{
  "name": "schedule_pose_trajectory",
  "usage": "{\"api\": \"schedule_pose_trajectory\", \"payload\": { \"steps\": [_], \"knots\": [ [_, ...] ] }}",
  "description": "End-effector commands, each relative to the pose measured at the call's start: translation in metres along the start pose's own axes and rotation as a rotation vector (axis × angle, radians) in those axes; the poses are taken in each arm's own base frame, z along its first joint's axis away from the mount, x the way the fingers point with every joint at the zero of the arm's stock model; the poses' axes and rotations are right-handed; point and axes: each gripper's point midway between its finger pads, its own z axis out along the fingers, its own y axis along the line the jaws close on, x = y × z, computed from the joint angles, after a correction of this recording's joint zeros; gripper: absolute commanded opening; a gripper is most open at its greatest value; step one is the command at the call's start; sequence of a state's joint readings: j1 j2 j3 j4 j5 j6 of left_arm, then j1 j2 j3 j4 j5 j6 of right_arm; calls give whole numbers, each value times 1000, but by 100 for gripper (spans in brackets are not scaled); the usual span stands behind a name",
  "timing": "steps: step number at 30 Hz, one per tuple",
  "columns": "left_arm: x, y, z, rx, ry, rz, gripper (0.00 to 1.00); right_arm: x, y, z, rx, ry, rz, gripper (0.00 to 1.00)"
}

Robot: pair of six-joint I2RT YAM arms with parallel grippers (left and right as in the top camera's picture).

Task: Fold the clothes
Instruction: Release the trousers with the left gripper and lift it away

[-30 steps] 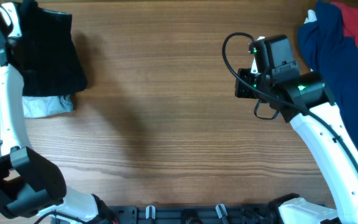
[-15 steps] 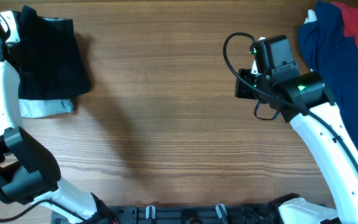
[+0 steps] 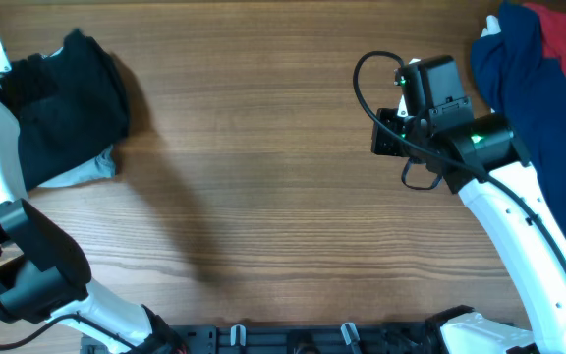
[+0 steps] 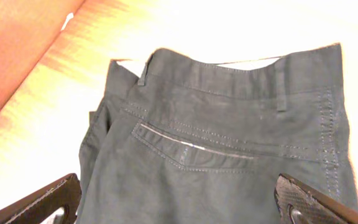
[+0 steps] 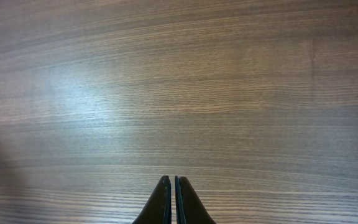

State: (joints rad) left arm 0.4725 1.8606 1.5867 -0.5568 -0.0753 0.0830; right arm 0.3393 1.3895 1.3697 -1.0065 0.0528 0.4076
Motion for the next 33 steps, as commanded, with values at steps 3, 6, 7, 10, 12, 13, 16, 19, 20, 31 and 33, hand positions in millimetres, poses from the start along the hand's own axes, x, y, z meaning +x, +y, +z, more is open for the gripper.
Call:
{"api": "schedule_pose_trajectory", "payload": {
  "steps": [3, 6, 7, 10, 12, 13, 16, 19, 20, 31, 33],
  "knots": [
    [-4, -1, -1, -5, -1, -123, 100, -3, 2, -3, -12, -8, 17, 4],
    [0, -30, -3, 108, 20, -104, 100, -3, 2, -3, -12, -8, 16, 5],
    [1, -39, -4, 129, 27, -96, 100, -3, 2, -3, -12, -8, 13, 7],
    [7, -72, -9, 177, 49, -69, 100, -4, 2, -3, -13, -14, 11, 12],
    [14, -97, -14, 207, 68, -31, 100, -7, 3, -2, -15, -25, -2, 16],
    [19, -110, -17, 224, 81, -9, 100, -9, 4, 0, -16, -27, -8, 19],
    [39, -151, -29, 273, 136, 67, 100, -11, 11, 6, -49, -22, -13, 32],
    [65, -182, -42, 298, 222, 58, 100, -15, 24, 13, -109, -20, -46, 57],
    [74, -189, -46, 298, 257, 34, 100, -18, 28, 16, -126, -25, -66, 68],
    [138, -228, -105, 437, 522, 66, 100, -51, 53, 18, -232, -154, -123, 100],
    [142, -223, -116, 431, 543, 68, 100, -44, 50, 19, -221, -124, -119, 99]
  ]
}}
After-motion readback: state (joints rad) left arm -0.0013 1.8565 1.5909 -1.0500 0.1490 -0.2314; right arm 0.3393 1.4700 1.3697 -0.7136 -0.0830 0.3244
